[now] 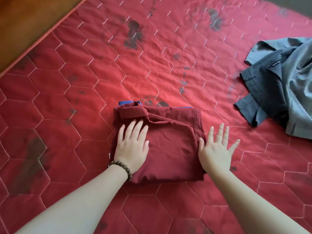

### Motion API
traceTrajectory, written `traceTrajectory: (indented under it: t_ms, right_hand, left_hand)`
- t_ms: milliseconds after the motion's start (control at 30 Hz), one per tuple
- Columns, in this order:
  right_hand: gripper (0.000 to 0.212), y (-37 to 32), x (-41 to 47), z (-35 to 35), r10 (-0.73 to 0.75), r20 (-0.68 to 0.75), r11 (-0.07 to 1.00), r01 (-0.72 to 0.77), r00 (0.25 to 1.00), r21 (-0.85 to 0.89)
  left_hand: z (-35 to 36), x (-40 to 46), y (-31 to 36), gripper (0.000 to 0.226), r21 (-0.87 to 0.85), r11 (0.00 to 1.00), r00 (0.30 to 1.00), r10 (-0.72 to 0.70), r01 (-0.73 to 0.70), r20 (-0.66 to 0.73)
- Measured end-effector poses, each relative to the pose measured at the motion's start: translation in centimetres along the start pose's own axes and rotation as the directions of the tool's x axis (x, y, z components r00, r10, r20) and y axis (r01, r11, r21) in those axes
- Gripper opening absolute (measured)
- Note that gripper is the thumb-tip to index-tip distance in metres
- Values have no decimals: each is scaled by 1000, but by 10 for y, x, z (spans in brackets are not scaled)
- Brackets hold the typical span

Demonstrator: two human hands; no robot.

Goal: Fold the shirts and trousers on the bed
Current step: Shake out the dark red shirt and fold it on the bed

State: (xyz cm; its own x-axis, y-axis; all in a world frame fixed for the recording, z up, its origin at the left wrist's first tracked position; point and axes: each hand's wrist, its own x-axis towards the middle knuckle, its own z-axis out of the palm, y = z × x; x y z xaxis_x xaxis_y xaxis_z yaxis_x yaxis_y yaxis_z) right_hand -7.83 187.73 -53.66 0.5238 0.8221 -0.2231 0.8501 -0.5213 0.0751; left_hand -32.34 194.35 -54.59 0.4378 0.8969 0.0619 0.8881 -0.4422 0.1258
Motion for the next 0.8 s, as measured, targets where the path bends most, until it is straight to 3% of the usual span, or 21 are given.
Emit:
traceTrajectory:
  t_ms: [67,133,233,333,467,533,600,667,700,767,800]
  right_hand:
    - [57,-21,0,-4,-182,-162,981,189,970,34]
    - [55,-59,-1,-6,-364,-264,921,388,893,43]
    - [53,-106,5,0,-547,-209,818,570,811,72]
    - [55,-101,23,18,-534,-75,844,536,842,12]
    - [59,-49,40,24,-252,7,968,252,968,19]
    - [60,-31,42,18,-152,124,988,149,981,35]
    - [61,-25,40,10,-134,152,991,130,979,37]
    - [60,-30,29,0,-182,21,982,180,983,62]
    - [59,-36,19,-4,-223,-95,969,232,970,88]
    - [57,-51,-8,-5,-346,-253,918,382,904,109]
    - [56,-59,-23,0,-423,-262,882,461,867,101]
  left_hand:
    - [-9,5,5,48,-27,1000,994,-14,11,-109]
    - [-8,18,6,52,17,999,996,-35,37,-84]
    - [5,40,2,62,94,992,994,-90,83,64]
    - [23,49,-3,73,147,986,985,-102,80,142]
    - [33,48,-6,75,142,986,979,-108,84,173]
    - [30,50,-9,72,52,995,977,-97,89,188]
    - [18,53,-12,63,-146,979,973,-109,141,203]
    - [-1,49,-11,52,-357,914,980,-166,195,111]
    - [-11,41,-7,49,-374,909,981,-191,183,17]
    - [-21,14,8,46,-269,958,985,-137,104,-108]
    - [-19,-1,17,48,-199,979,994,-60,41,-87]
